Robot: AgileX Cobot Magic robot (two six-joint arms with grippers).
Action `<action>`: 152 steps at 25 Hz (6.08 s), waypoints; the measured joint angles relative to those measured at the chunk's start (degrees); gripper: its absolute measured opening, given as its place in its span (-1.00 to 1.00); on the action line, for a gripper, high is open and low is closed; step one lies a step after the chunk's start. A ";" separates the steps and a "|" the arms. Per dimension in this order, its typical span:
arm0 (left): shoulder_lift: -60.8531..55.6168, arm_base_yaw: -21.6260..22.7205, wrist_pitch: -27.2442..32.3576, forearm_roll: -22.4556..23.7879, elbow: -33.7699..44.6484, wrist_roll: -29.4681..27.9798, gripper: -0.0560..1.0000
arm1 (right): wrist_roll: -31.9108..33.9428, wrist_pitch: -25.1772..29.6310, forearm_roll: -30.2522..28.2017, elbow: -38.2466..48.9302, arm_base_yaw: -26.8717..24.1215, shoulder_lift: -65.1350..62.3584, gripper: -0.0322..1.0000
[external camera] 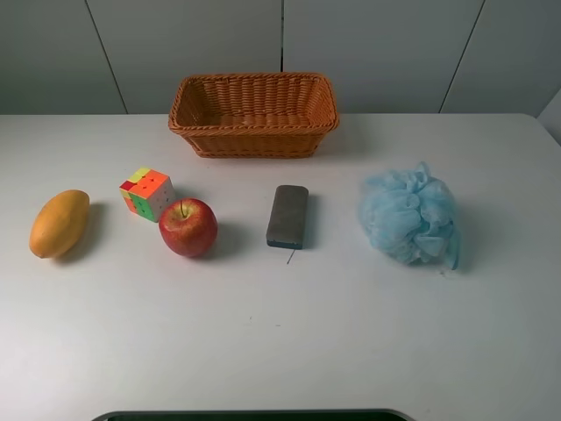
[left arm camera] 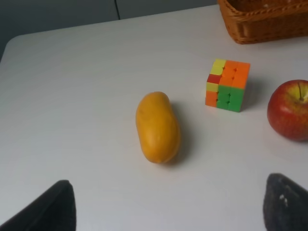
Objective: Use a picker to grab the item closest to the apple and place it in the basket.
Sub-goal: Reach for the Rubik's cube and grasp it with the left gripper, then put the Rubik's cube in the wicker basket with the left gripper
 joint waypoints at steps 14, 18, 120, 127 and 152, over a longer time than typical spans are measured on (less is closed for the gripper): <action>0.00 0.00 0.00 0.00 0.00 0.00 0.52 | 0.00 0.00 0.00 0.00 0.00 0.00 0.41; 0.42 0.00 1.40 0.00 -1.24 -0.63 0.52 | 0.00 0.00 0.00 0.00 0.00 0.00 0.41; 113.48 -18.42 -7.62 1.63 -50.67 0.75 0.16 | 0.10 0.00 0.00 0.00 0.00 0.00 0.41; 108.00 -18.42 -1.85 -0.18 -54.26 -1.89 0.16 | 0.10 0.00 0.00 0.00 0.00 0.00 0.41; 143.26 -22.98 1.94 -4.47 -108.70 -5.82 0.16 | 0.10 0.00 0.00 0.00 0.00 0.00 0.41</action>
